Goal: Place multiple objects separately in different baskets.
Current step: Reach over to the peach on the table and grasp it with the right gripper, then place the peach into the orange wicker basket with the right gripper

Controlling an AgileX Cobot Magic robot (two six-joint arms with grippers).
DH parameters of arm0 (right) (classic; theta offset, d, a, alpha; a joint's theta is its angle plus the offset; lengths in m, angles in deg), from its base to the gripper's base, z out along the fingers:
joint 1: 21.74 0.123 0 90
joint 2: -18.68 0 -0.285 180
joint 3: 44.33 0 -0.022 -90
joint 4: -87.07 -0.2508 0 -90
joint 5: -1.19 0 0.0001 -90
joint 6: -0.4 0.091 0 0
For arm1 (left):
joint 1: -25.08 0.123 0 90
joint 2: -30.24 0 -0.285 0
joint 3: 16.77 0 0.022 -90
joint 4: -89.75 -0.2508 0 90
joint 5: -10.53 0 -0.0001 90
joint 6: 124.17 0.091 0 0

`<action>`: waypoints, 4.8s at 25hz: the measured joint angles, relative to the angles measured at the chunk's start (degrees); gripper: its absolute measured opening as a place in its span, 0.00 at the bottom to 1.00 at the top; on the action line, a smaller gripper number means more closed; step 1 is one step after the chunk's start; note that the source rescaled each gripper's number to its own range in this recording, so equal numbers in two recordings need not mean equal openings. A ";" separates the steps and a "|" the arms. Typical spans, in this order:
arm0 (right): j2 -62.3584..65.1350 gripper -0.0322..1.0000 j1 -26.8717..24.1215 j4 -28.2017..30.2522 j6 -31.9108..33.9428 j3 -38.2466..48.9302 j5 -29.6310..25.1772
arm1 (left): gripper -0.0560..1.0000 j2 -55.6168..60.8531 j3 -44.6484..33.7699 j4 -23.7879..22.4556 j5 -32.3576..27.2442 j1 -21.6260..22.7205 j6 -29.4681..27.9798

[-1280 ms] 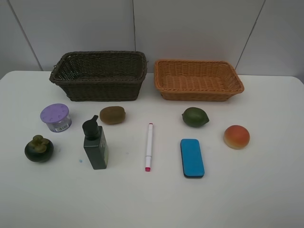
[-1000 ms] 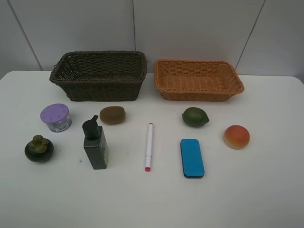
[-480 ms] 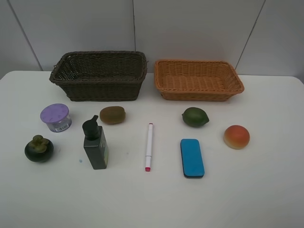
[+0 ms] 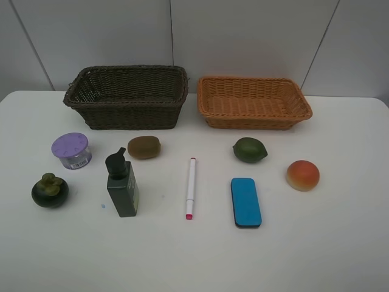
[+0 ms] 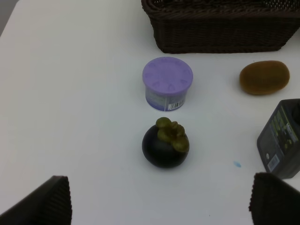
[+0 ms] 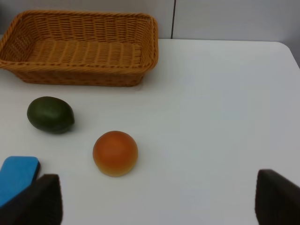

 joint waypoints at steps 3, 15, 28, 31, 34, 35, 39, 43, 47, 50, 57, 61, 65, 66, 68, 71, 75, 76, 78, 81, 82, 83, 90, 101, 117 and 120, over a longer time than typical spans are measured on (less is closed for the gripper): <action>0.00 1.00 0.00 0.00 0.00 0.00 0.00 | 1.00 0.00 0.00 0.00 0.00 0.00 0.00; -13.60 1.00 0.00 0.00 3.81 0.00 0.00 | 1.00 0.00 0.00 0.00 0.00 0.00 0.00; -53.47 1.00 0.00 2.31 3.86 -4.48 7.78 | 1.00 0.00 0.00 0.00 0.00 0.00 0.00; -60.25 1.00 0.00 2.31 3.76 -6.84 11.56 | 1.00 0.00 0.00 0.00 0.00 0.00 0.00; -67.03 1.00 0.00 1.33 3.76 -9.72 13.49 | 1.00 0.00 0.00 0.00 0.00 0.00 0.00; -69.41 1.00 0.00 1.33 3.76 -10.82 13.91 | 1.00 0.00 0.00 0.00 0.00 0.00 0.00; -77.64 1.00 0.13 1.33 3.61 -14.56 14.68 | 1.00 0.00 0.00 0.00 0.00 0.00 0.00; -83.60 1.00 2.74 1.33 3.57 -17.61 16.76 | 1.00 0.00 0.00 0.00 0.00 0.00 0.00; -88.96 1.00 6.43 1.33 3.57 -20.50 17.70 | 1.00 0.00 0.00 0.00 0.00 0.00 0.00; -92.52 1.00 8.70 1.33 3.57 -22.00 18.63 | 1.00 0.00 0.00 0.00 0.00 0.00 0.00; -98.18 1.00 10.43 -1.96 3.57 -22.56 20.76 | 1.00 0.00 0.00 0.00 0.00 0.00 0.00; -99.87 1.00 10.43 -3.25 3.57 -22.56 20.89 | 1.00 0.00 0.00 0.00 0.00 0.00 0.00; -100.79 1.00 10.43 -3.46 3.57 -22.56 20.83 | 1.00 0.00 0.00 0.00 0.00 0.00 0.00; -101.01 1.00 10.43 -3.47 3.57 -22.56 20.83 | 1.00 0.00 0.00 0.00 0.00 0.00 0.00; -101.85 1.00 10.43 -3.67 3.57 -22.56 20.83 | 1.00 0.00 0.00 0.00 0.00 0.00 0.00; -103.60 1.00 10.43 -3.92 3.57 -22.56 20.83 | 1.00 0.00 0.00 0.00 0.00 0.00 0.00; -104.96 1.00 10.43 -4.50 3.57 -22.56 21.09 | 1.00 0.00 0.00 0.00 0.00 0.00 0.00; -105.04 1.00 10.43 -4.63 3.57 -22.56 21.38 | 1.00 0.00 0.00 0.00 0.00 0.00 0.00; -105.36 1.00 10.43 -4.82 3.57 -22.56 21.89 | 1.00 0.00 0.00 0.00 0.00 0.00 0.00; -105.41 1.00 10.43 -4.89 3.57 -22.56 22.31 | 1.00 0.00 0.00 0.00 0.00 0.00 0.00; -105.41 1.00 10.43 -4.89 3.57 -22.56 22.54 | 1.00 0.00 0.00 0.00 0.00 0.00 0.00; -105.41 1.00 10.43 -4.94 3.57 -22.56 22.54 | 1.00 0.00 0.00 0.00 0.00 0.00 0.00; -105.41 0.65 10.43 -5.00 3.57 -22.56 22.67 | 1.00 0.00 0.00 0.00 0.00 0.00 0.00; -105.41 0.61 10.43 -5.00 3.57 -22.56 24.12 | 1.00 0.00 0.00 0.00 0.00 0.00 0.00; -100.73 0.61 10.43 -3.32 3.57 -40.65 14.57 | 1.00 0.00 0.00 0.00 0.00 0.00 0.00; -101.57 0.61 10.43 -2.29 3.57 -46.63 14.06 | 1.00 0.00 0.00 0.00 0.00 0.00 0.00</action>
